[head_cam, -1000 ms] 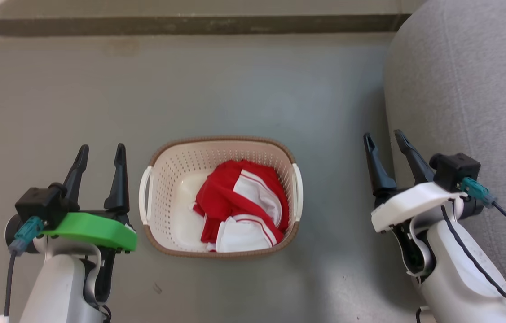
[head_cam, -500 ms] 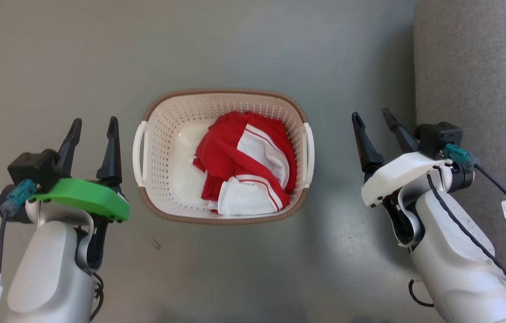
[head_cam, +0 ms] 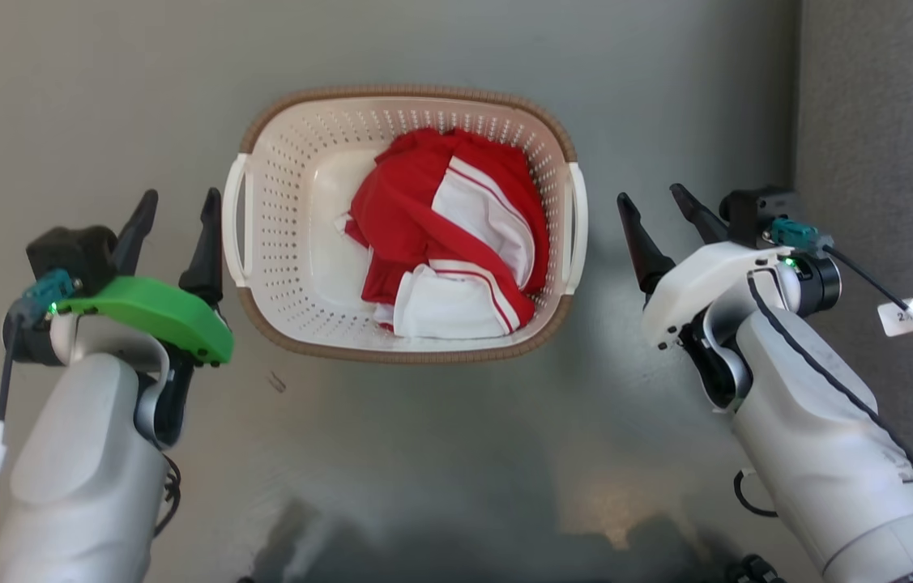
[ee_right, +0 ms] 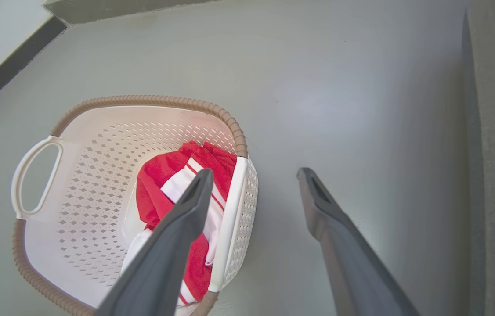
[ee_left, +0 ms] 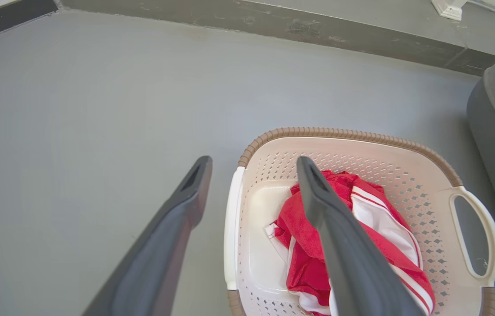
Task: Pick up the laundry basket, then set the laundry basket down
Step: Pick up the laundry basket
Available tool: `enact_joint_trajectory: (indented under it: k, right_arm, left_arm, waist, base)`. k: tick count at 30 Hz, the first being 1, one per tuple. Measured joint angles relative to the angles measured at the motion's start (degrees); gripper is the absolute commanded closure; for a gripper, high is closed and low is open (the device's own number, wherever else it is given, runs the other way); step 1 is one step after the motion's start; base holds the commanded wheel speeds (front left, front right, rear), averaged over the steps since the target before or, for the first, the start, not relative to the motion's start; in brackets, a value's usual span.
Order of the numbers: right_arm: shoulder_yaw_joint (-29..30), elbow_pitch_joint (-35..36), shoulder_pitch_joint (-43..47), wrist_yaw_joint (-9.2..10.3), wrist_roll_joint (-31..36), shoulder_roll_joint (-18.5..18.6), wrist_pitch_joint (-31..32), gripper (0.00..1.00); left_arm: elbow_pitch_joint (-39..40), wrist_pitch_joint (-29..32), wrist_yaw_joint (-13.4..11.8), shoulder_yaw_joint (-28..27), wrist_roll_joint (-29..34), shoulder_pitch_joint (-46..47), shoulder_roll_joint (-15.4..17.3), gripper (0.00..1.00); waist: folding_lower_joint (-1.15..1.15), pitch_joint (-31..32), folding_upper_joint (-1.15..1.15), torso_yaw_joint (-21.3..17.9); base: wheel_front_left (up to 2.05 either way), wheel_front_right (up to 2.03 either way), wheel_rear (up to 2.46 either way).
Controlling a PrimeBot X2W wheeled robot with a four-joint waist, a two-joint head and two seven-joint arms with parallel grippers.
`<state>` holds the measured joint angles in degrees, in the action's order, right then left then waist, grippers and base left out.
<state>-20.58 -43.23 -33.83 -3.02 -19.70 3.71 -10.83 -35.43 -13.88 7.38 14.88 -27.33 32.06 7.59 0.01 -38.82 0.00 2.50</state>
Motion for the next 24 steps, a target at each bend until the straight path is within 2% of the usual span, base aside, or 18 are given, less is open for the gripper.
enact_joint_trajectory:
  k: [5, 15, 24]
  right_arm:
    - [-1.47, -3.01, -2.85, -0.11, 0.00, -0.01, 0.73, 0.00]
    - [-6.43, -5.80, -7.50, -1.55, -1.55, 0.04, 1.47, 0.00]
    - [-9.87, -7.44, -11.13, -2.00, -3.71, 0.03, 1.46, 0.00]
  left_arm:
    - [-3.47, 0.84, 0.01, 1.18, -0.91, 3.52, 0.42, 0.00]
    - [-8.51, 3.24, 0.01, 4.15, -6.23, 9.74, 0.37, 0.00]
    - [-12.58, 5.58, 0.02, 7.88, -7.05, 13.79, 0.68, 0.00]
  waist:
    - [0.00, -2.98, 0.00, 0.12]
    - [0.00, -8.90, 0.00, 0.15]
    - [0.00, -13.57, 0.00, 0.03]
  base:
    - [0.00, 0.00, 0.00]
    - [0.00, 0.00, 0.00]
    - [0.00, 0.00, 0.00]
